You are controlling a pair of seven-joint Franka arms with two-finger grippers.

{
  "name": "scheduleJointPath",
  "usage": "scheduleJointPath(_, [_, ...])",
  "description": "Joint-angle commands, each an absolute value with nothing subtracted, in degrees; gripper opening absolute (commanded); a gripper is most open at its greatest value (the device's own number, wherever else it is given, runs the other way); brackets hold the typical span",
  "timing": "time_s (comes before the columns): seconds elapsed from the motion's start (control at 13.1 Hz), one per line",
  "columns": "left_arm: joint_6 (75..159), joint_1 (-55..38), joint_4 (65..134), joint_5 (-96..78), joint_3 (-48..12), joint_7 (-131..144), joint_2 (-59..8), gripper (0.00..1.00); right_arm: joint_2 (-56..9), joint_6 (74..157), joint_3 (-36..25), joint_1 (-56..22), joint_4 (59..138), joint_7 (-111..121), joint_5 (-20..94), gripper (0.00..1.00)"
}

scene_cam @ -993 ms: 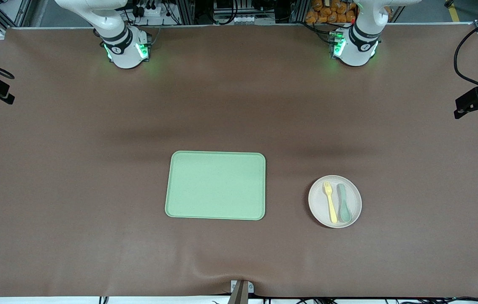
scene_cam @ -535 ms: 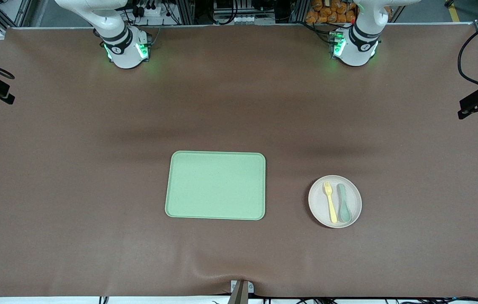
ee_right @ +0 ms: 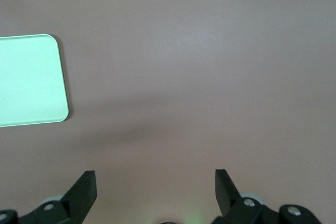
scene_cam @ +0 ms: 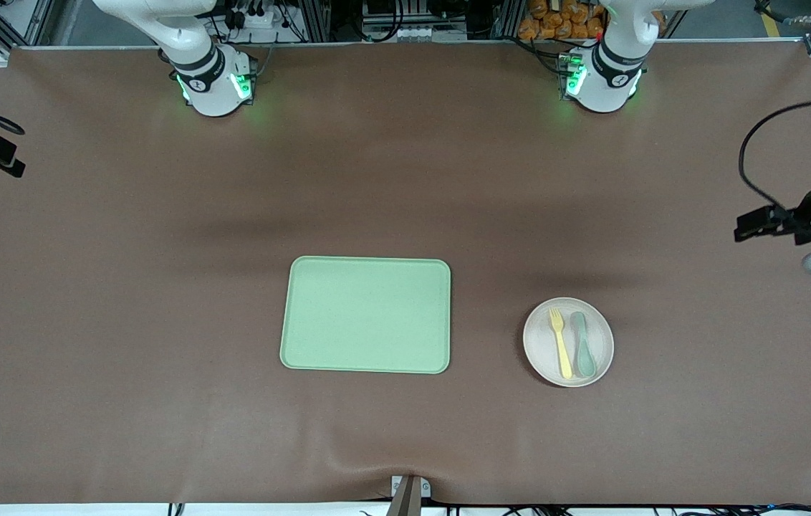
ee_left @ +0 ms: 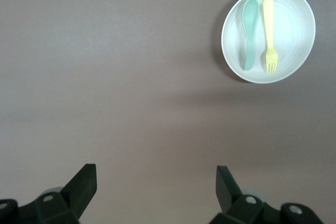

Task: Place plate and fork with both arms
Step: 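Reach the left gripper down to the white plate's rim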

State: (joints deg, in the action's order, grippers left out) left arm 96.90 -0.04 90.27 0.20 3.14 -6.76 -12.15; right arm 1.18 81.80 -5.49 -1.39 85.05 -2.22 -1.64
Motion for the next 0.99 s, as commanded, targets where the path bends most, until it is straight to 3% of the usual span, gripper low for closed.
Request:
scheduleJointPath(0.0, [99.56,-0.17,87.63,-0.26,3.16,-6.15,-17.38,1.00,1.76,81.65,-5.36,-0.97,85.43,-2.02,-1.49,1.00])
scheduleJointPath(0.92, [122.32,-5.27,85.25,-0.09,3.25,1.93,-36.55,1.00,1.76,81.56,-5.36,-0.97,85.43,-1.93,-1.49,1.00])
